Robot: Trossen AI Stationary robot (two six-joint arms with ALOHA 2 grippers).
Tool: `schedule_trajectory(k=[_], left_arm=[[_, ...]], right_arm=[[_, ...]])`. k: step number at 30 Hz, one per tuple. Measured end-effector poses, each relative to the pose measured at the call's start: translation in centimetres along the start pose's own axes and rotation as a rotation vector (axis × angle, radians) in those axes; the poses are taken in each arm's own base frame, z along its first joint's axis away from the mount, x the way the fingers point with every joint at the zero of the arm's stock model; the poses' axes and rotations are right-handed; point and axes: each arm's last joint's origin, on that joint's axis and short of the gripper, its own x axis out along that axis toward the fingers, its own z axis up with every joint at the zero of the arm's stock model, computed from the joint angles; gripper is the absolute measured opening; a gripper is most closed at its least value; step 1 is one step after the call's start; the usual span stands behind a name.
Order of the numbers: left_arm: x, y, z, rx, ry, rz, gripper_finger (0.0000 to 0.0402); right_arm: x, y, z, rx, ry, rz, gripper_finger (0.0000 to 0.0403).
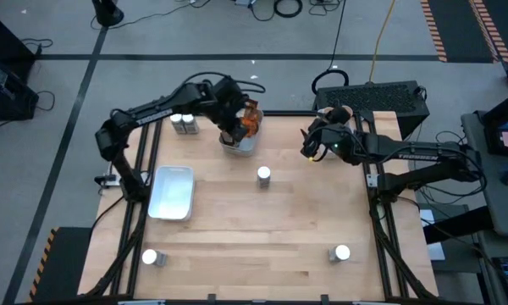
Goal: Sort spices by type
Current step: Put the orange spice pack on the gray bin
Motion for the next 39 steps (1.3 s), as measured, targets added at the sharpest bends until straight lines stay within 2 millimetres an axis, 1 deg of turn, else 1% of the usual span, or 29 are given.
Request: schedule_trajectory(k=[4,8,15,18,31,36,39], left_arm=[[1.4,-0.2,0.8,0.085,0.056,0.102,0.0],[3.2,-0.1,1.6,0.13,0.116,0.131,0.0],[7.0,1.0,1.6,0.136,0.229,0.156,0.0],[8.2,1.3,1.5,0.135,0.266,0.161,0.0],[11.7,2.5,0.9,0.165,0.371,0.211,0.0],[12.2,2.7,0.7,0.173,0.389,0.218,0.0002],[12.2,2.7,0.8,0.198,0.387,0.214,0.0017]], right_arm=[[0.1,-0.1,0.0,0.006,0.0,0.01,0.0317],[0.1,0.0,0.0,0.037,0.002,0.019,0.0317],[0.1,0.0,-0.2,0.081,0.017,0.025,0.0317],[0.1,0.1,-0.3,0.083,0.026,0.026,0.0317],[0.0,0.1,-0.4,0.078,0.032,0.027,0.0317],[0.0,0.1,-0.4,0.089,0.032,0.026,0.0317],[0.0,0.1,-0.4,0.106,0.032,0.026,0.0317]])
